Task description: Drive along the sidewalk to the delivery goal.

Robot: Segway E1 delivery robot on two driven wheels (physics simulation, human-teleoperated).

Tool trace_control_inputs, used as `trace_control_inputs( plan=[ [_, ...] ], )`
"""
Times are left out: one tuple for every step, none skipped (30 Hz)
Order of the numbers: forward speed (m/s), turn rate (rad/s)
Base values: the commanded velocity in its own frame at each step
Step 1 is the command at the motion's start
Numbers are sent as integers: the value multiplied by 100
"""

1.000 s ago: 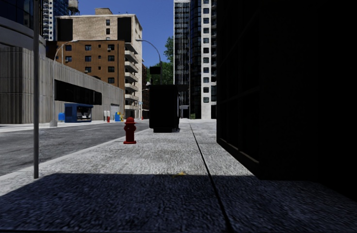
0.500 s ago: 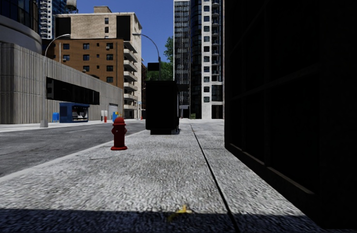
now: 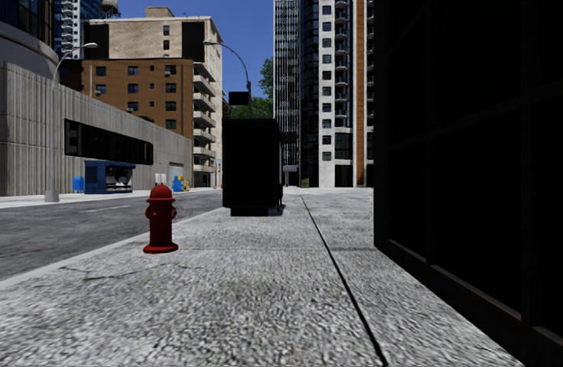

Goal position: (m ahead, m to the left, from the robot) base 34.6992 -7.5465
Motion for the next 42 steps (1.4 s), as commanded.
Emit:
trace_control_inputs(
  plan=[
    [200, 0],
    [200, 0],
    [200, 0],
    [200, 0],
    [200, 0],
    [200, 0],
    [200, 0],
    [200, 0],
    [200, 0],
    [200, 0],
    [200, 0],
    [200, 0],
    [200, 0],
    [200, 0],
    [200, 0],
    [200, 0],
    [200, 0],
    [200, 0],
    [200, 0],
    [200, 0],
    [200, 0],
    [200, 0],
    [200, 0],
    [200, 0],
    [200, -6],
    [200, -23],
    [200, -23],
    [200, -28],
    [200, -29],
    [200, -29],
    [200, -30],
    [200, -30],
    [200, -30],
    [200, -30],
    [200, -30],
    [200, -30],
    [200, -30],
    [200, -30],
    [200, -30],
    [200, -30],
    [200, -30],
    [200, -30]
  ],
)
